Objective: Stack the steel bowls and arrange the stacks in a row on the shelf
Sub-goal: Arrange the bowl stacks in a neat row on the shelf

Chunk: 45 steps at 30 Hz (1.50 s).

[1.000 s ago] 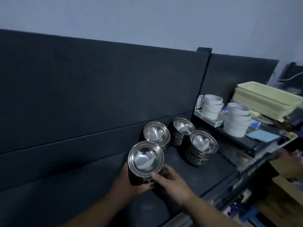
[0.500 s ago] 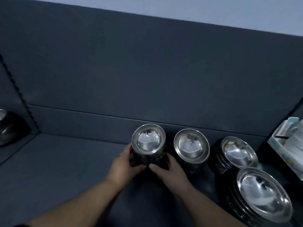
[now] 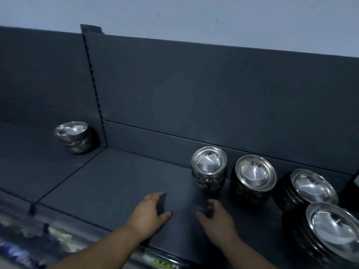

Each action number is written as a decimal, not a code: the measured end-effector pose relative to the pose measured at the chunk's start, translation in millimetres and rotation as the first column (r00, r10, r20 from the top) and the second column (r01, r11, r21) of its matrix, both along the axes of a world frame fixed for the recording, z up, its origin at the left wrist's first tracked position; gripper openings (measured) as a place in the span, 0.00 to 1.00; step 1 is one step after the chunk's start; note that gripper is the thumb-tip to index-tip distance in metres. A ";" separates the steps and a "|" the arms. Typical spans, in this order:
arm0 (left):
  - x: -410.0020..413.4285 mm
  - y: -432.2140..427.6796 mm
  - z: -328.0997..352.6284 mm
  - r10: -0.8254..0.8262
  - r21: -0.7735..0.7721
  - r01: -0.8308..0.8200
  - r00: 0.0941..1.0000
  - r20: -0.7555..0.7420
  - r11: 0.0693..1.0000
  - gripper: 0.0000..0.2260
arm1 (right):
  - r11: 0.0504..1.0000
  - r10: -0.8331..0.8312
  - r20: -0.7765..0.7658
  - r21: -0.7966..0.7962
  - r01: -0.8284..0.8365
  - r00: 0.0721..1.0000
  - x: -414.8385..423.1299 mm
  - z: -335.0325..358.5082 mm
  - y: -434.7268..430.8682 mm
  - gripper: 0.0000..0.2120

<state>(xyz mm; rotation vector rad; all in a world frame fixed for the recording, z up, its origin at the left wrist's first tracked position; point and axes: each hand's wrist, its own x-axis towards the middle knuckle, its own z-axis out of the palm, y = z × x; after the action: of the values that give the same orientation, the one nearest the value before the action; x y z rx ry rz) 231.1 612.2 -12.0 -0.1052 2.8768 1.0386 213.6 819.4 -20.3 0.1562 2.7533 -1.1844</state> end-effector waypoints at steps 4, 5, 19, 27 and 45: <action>54.1 -66.1 4.3 0.060 -0.080 -0.062 0.998 -0.027 0.995 0.30 | 0.986 0.152 -0.028 0.072 -0.150 0.988 40.9 6.9 -60.3 0.28; 70.1 -85.1 5.1 0.081 -0.092 -0.083 0.996 -0.030 0.992 0.31 | 0.978 0.193 -0.035 0.088 -0.189 0.981 51.8 8.7 -78.0 0.28; 247.1 -308.6 17.9 0.313 -0.211 -0.308 0.950 -0.011 0.928 0.33 | 0.840 0.512 -0.011 0.215 -0.498 0.859 161.8 22.9 -310.8 0.30; 224.3 -370.6 23.3 0.362 -0.213 -0.360 0.932 -0.030 0.908 0.33 | 0.821 0.558 -0.074 0.197 -0.536 0.827 128.0 34.6 -377.6 0.30; 9.0 -468.1 21.3 0.303 -0.102 -0.307 0.951 -0.058 0.946 0.30 | 0.909 0.385 -0.044 0.189 -0.371 0.922 -71.4 12.3 -442.0 0.31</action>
<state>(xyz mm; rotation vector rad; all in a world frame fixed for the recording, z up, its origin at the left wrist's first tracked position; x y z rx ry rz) 240.1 144.0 9.3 -0.5593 3.0203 0.9313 142.2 377.4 -8.0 -0.4019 2.7769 -0.8609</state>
